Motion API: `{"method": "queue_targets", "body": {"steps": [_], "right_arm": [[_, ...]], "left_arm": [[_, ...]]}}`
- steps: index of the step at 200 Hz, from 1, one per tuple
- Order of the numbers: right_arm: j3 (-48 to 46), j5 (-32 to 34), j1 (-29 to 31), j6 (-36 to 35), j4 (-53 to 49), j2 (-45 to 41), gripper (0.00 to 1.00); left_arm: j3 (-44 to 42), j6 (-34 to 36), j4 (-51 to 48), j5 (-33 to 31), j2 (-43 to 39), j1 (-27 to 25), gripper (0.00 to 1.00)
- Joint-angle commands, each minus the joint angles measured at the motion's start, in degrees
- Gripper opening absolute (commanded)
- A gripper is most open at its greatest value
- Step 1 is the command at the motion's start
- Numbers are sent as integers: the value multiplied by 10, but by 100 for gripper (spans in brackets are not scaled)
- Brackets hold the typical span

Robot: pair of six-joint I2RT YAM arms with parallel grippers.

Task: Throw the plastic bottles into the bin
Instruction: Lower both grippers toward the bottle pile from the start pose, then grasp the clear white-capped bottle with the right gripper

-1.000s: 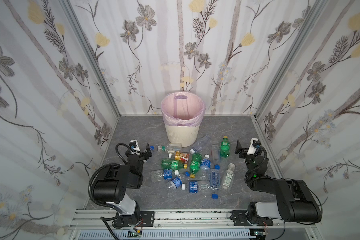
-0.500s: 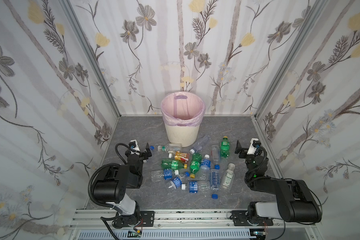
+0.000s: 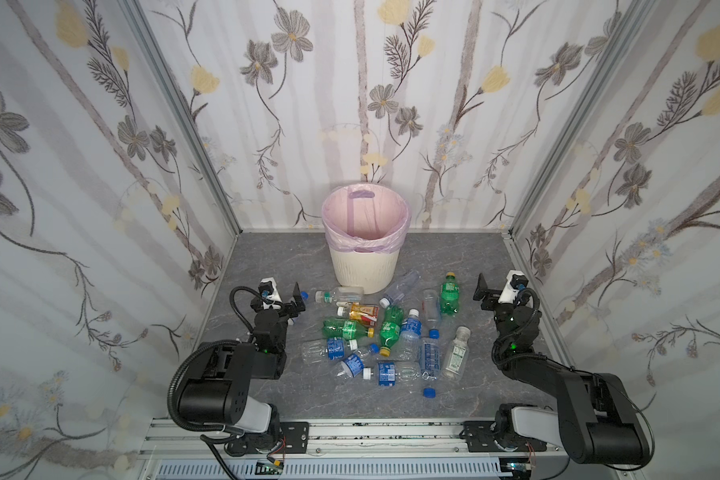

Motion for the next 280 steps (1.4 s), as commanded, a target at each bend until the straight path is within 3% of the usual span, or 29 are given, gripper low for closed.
{"method": "queue_targets", "body": {"steps": [1,38,60,89,113,169,225,280], "right_arm": [[45,21,1,24,-138,-22,100],[168,72,35,44,-418,-73,100],[233,107,66,86,-581,-89,100],[281,105,100,177,-737,-121,99],[294,64,117,223,-840,-143,100],[215,-23,148,277,-920,-217,94],[140,-21,166,333,-919,-236,87],[100,-24,202,361,-882,-211,87]], "left_arm": [[24,-9,-107,-55,-66,-8,100],[111,-14,-329,-65,-189,-39,100],[156,-20,-444,-113,-232,-77,100],[229,-75,-627,-87,-246,-89,100],[246,-106,-710,-73,-277,-107,100],[255,-172,-841,-18,-344,-110,100],[241,-191,-868,-6,-372,-108,100],[245,-182,-887,11,-344,-107,100]]}}
